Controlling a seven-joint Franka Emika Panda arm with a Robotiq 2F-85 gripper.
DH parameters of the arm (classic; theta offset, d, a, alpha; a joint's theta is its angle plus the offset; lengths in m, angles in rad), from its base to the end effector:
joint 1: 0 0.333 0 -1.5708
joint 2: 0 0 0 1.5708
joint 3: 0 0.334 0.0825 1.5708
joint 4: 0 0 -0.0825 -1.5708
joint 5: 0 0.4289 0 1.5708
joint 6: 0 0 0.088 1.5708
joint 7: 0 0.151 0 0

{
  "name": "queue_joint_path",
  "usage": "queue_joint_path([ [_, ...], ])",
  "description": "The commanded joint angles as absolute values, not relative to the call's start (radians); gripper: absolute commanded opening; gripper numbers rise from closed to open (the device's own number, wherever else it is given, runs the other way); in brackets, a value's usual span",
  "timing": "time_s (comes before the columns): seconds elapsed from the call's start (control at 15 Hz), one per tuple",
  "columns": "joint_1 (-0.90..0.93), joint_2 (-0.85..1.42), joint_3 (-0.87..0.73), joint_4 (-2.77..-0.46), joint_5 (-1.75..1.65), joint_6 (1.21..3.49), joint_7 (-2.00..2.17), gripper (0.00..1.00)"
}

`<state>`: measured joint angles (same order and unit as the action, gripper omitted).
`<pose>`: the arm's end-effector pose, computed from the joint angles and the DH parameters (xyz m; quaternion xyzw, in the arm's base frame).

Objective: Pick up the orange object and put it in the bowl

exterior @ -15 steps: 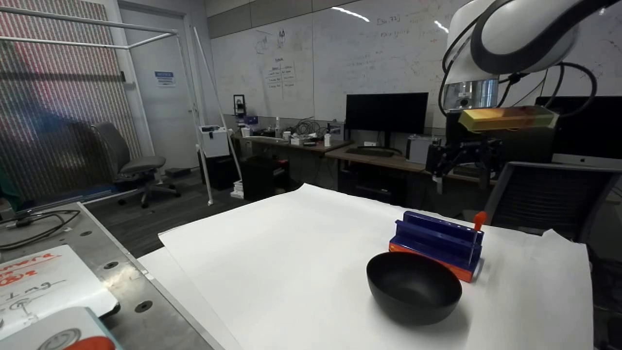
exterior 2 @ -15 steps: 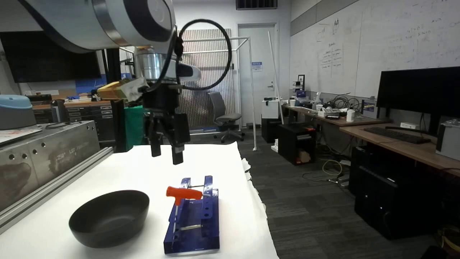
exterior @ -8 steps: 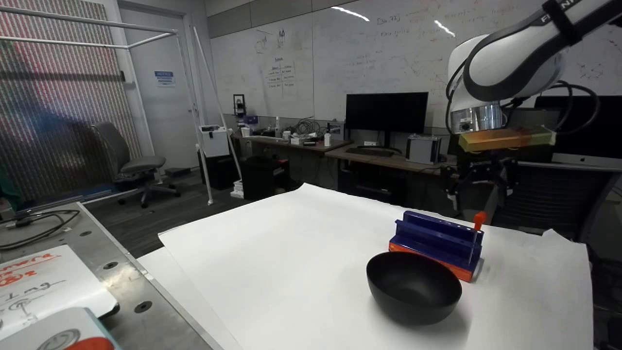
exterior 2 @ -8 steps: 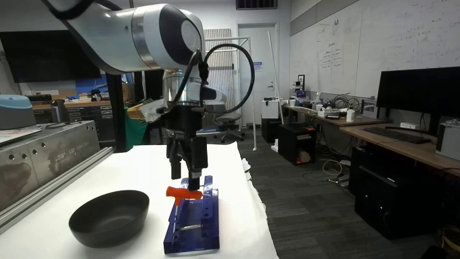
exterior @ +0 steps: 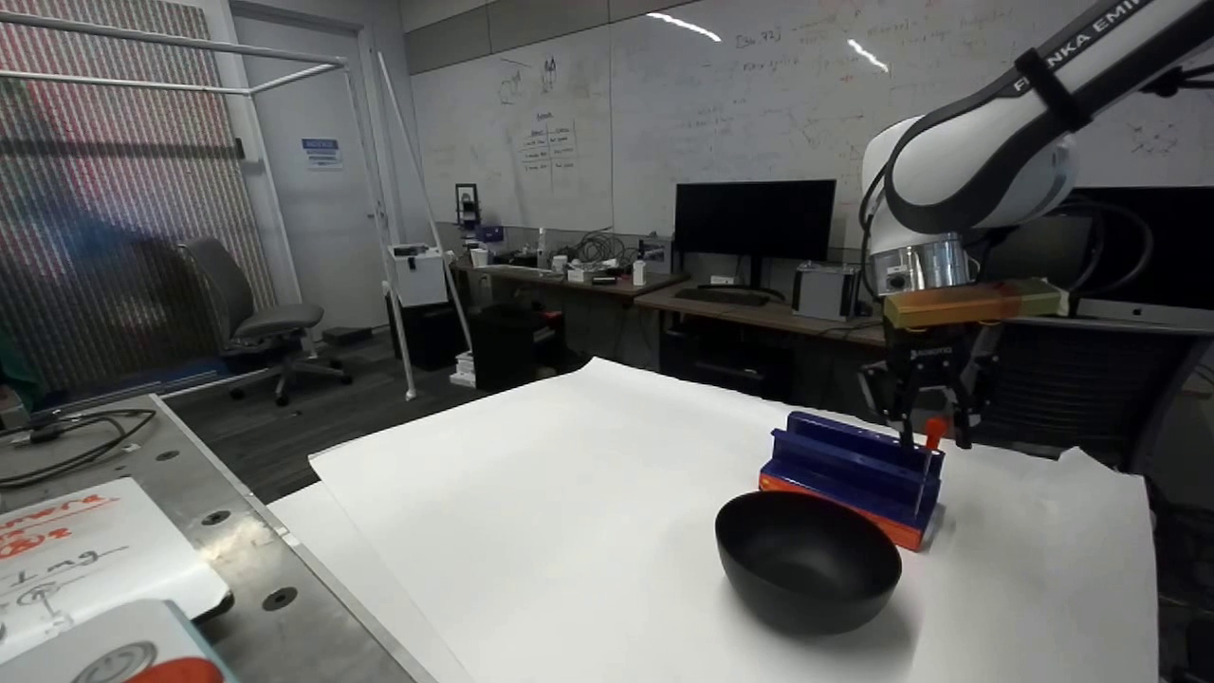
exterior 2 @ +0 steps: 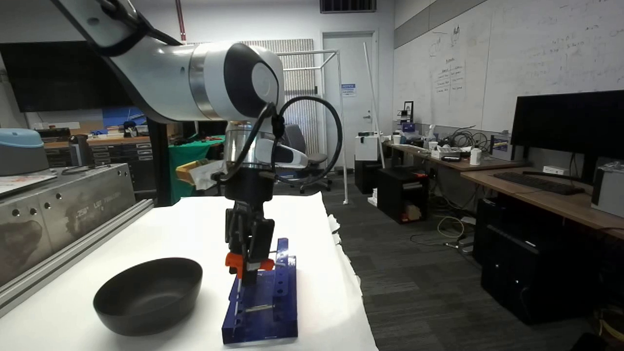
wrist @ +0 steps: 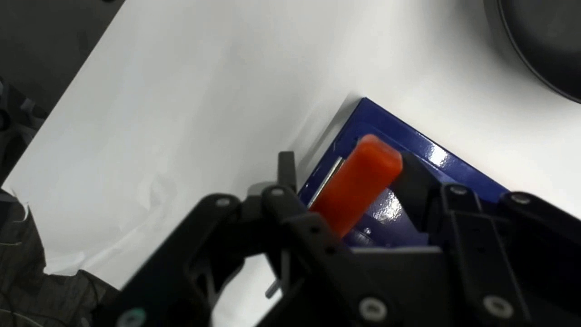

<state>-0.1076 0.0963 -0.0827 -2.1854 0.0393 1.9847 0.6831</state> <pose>0.5242 -0.0972 0.2702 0.8915 -0.4281 -0.1464 0.0237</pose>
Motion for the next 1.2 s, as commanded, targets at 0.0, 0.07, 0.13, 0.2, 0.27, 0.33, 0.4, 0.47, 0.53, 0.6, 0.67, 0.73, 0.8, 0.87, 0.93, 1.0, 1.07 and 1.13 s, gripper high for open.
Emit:
queue_joint_path([
  [0.0, -0.098, 0.090, -0.092, -2.160, 0.079, 1.957, 0.658, 0.27],
  [0.07, -0.099, 0.075, -0.092, -2.162, 0.085, 1.960, 0.651, 0.20],
  [0.13, -0.099, 0.065, -0.092, -2.161, 0.086, 1.961, 0.649, 0.12],
  [0.2, -0.096, 0.033, -0.091, -2.160, 0.077, 1.954, 0.642, 0.05],
  [0.27, -0.094, 0.014, -0.089, -2.160, 0.073, 1.950, 0.634, 0.01],
  [0.33, -0.091, -0.022, -0.086, -2.161, 0.064, 1.943, 0.625, 0.04],
  [0.4, -0.088, -0.060, -0.082, -2.161, 0.051, 1.930, 0.615, 0.05],
  [0.47, -0.085, -0.104, -0.076, -2.155, 0.040, 1.905, 0.597, 0.05],
  [0.53, -0.084, -0.133, -0.071, -2.147, 0.040, 1.885, 0.578, 0.05],
  [0.6, -0.081, -0.164, -0.066, -2.133, 0.062, 1.854, 0.532, 0.05],
  [0.67, -0.076, -0.180, -0.062, -2.120, 0.091, 1.826, 0.485, 0.05],
  [0.73, -0.070, -0.189, -0.059, -2.113, 0.127, 1.812, 0.431, 0.05],
  [0.8, -0.065, -0.195, -0.057, -2.107, 0.152, 1.801, 0.391, 0.05],
  [0.87, -0.057, -0.187, -0.057, -2.107, 0.197, 1.786, 0.345, 0.05],
  [0.93, -0.052, -0.185, -0.058, -2.110, 0.232, 1.782, 0.303, 0.05],
  [1.0, -0.044, -0.173, -0.058, -2.118, 0.267, 1.788, 0.257, 0.05],
  [1.07, -0.040, -0.164, -0.055, -2.125, 0.286, 1.795, 0.226, 0.05],
  [1.13, -0.036, -0.149, -0.052, -2.142, 0.299, 1.823, 0.187, 0.05],
])
